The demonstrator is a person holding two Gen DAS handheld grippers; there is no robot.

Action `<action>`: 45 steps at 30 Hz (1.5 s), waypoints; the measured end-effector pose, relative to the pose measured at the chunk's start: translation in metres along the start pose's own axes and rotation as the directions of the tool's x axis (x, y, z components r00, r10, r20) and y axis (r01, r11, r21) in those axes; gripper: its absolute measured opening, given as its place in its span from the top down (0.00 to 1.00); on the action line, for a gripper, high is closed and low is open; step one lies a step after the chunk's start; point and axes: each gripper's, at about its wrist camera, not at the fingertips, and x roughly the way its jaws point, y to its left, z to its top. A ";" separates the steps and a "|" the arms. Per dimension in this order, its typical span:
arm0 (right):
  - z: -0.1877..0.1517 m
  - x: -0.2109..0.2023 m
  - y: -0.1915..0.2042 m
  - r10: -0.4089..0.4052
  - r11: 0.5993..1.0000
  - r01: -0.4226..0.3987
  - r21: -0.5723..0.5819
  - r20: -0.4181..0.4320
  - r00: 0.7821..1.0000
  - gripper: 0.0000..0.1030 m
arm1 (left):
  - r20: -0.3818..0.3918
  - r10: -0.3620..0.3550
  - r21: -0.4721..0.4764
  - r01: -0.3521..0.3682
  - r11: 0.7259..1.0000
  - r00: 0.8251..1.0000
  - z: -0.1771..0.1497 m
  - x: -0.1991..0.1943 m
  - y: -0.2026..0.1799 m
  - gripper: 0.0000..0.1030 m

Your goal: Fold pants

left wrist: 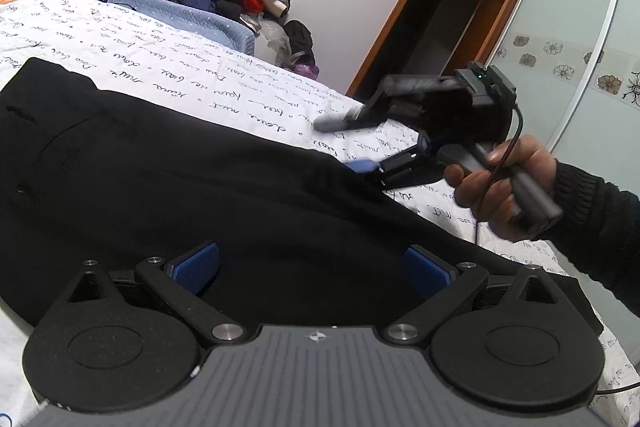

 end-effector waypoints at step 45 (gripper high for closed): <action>-0.151 -0.111 -0.031 -0.254 0.967 0.234 0.101 0.432 0.865 0.84 | -0.040 0.064 0.059 -0.062 0.996 0.997 -0.002 0.008 -0.009 0.01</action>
